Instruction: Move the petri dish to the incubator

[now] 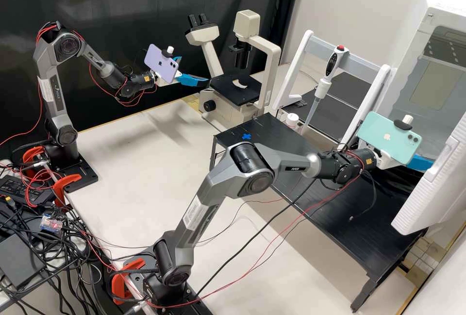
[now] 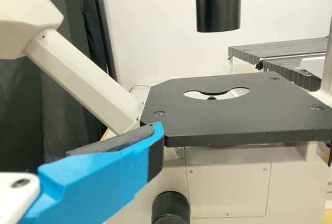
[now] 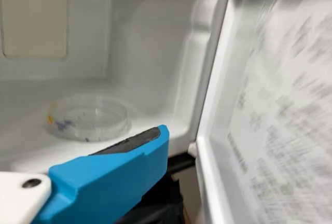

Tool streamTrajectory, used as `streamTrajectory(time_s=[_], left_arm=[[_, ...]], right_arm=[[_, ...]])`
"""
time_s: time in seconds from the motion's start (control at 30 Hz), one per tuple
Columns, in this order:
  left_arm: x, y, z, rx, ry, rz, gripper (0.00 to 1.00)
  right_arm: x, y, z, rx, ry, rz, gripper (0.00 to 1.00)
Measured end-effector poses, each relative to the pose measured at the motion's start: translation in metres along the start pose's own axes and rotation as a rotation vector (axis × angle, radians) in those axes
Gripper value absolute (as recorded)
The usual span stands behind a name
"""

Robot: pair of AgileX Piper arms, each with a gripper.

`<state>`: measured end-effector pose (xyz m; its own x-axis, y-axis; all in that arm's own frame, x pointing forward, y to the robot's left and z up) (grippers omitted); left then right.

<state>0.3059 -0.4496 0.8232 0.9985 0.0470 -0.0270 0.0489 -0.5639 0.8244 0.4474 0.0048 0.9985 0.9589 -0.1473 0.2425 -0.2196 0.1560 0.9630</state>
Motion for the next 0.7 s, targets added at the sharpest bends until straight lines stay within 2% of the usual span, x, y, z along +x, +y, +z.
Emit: streamTrajectory(time_s=[0.17, 0.37, 0.53, 0.7], left_arm=[[0.0, 0.0, 0.0, 0.0, 0.0, 0.0, 1.0], [0.0, 0.0, 0.0, 0.0, 0.0, 0.0, 1.0], [0.0, 0.0, 0.0, 0.0, 0.0, 0.0, 1.0], [0.0, 0.0, 0.0, 0.0, 0.0, 0.0, 1.0]], right_arm=[[-0.039, 0.011, -0.013, -0.001, 0.075, 0.066, 1.0], [-0.104, 0.016, -0.023, 0.031, 0.15, 0.119, 1.0], [-0.158, 0.006, -0.031, 0.04, 0.2, 0.134, 1.0], [-0.216, -0.017, -0.042, 0.056, 0.251, 0.16, 1.0]])
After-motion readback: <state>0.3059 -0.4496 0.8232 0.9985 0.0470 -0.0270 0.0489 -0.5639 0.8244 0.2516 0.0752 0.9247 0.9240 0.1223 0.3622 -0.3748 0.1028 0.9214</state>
